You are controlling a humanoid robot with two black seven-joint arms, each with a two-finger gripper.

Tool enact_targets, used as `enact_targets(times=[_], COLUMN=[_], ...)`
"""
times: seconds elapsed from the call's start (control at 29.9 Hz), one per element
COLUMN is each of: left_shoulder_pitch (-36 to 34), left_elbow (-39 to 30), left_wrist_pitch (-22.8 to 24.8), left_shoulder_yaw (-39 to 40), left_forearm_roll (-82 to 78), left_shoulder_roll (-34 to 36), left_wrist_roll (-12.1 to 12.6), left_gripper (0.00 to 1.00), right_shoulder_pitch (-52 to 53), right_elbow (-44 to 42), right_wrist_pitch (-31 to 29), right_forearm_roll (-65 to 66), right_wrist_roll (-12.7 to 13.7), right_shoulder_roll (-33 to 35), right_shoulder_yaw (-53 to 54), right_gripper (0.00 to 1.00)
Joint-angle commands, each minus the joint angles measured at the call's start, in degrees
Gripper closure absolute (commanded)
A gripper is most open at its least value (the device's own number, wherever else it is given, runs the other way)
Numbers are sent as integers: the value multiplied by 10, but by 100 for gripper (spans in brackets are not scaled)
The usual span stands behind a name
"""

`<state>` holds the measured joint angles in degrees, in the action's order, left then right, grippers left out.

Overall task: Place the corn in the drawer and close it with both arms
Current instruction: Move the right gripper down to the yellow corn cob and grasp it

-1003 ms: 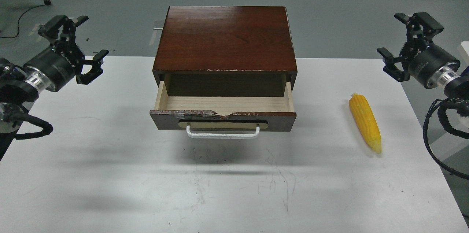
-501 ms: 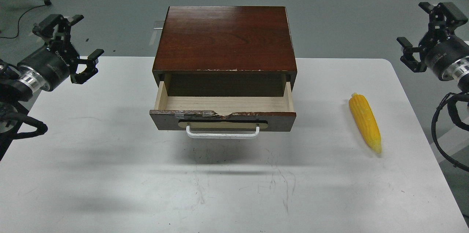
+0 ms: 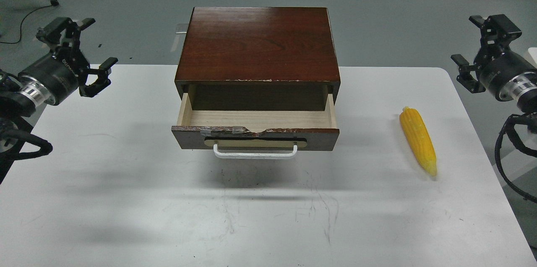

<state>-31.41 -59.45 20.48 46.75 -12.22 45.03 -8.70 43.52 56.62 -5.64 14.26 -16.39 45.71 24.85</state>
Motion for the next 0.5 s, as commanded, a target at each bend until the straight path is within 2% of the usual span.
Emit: enact_targets(times=[0.0,0.1,0.3,0.47], left_shoulder_pitch=[-1,-1,-1,0], left_elbow=[-1,-1,-1,-1], left_wrist_pitch=[1,2,2,2], left_shoulder_yaw=[0,-1,-1,-1], left_forearm_roll=[-1,-1,-2,-1], left_shoulder_roll=[1,6,6,8], left_wrist_roll=[0,3,2,1], left_gripper=[2,2,2,2], right_shoulder_pitch=[31,59,105,104], right_elbow=[2,2,-4,-14], right_wrist_pitch=[28,106,134,144], right_forearm_roll=[177,330,481,504], right_wrist_roll=[0,0,1,8], right_shoulder_roll=[1,1,-3,-12], right_shoulder_yaw=[-78,-179,-320,-374], right_gripper=[0,0,0,0])
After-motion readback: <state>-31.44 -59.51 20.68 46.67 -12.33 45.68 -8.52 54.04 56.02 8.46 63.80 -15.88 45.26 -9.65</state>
